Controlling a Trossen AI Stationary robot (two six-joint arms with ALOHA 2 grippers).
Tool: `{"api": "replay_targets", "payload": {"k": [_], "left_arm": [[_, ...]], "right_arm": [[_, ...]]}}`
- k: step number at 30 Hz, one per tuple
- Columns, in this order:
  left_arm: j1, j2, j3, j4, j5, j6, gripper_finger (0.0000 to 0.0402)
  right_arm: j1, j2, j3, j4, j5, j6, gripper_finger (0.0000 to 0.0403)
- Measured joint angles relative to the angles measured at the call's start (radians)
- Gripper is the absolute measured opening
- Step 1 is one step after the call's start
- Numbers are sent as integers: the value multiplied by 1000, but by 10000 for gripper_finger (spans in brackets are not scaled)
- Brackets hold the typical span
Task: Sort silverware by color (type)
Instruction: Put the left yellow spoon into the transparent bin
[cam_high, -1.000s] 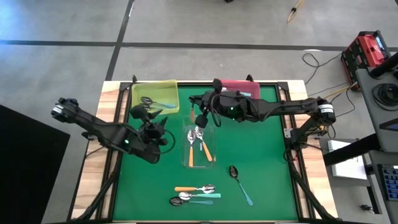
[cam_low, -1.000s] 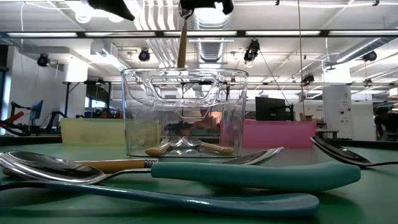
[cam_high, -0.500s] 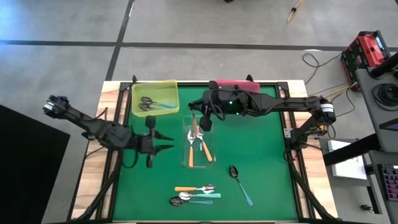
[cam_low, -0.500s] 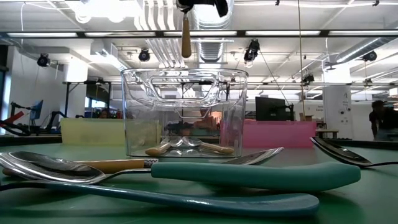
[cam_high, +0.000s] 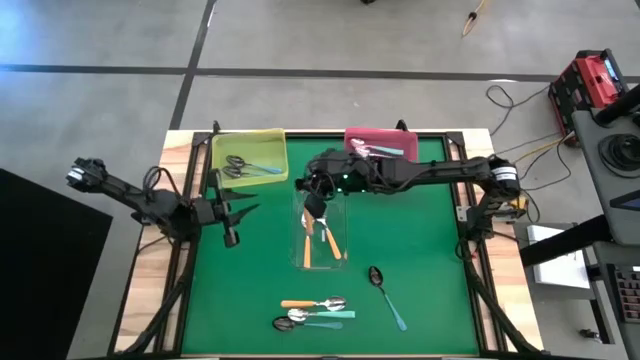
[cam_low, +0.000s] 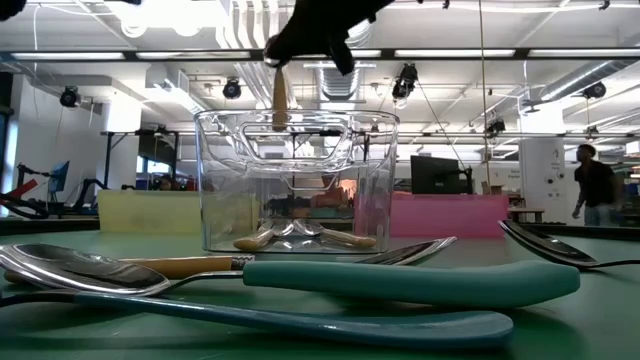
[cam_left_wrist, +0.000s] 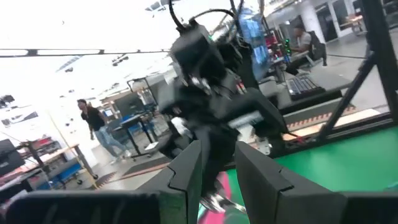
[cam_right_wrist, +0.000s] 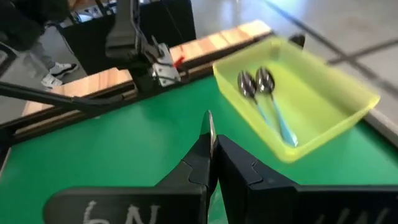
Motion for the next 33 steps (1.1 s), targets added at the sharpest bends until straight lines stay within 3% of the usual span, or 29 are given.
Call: {"api": "replay_targets", "payload": {"k": [13,33], "left_arm": [[0,-108,-38,-49,-6,14,78],[0,-115,-40,-117,-6,25,78]], "right_arm": [[18,75,0,-105,10,227,9],[37,141,0,-199,24,494,9]]}}
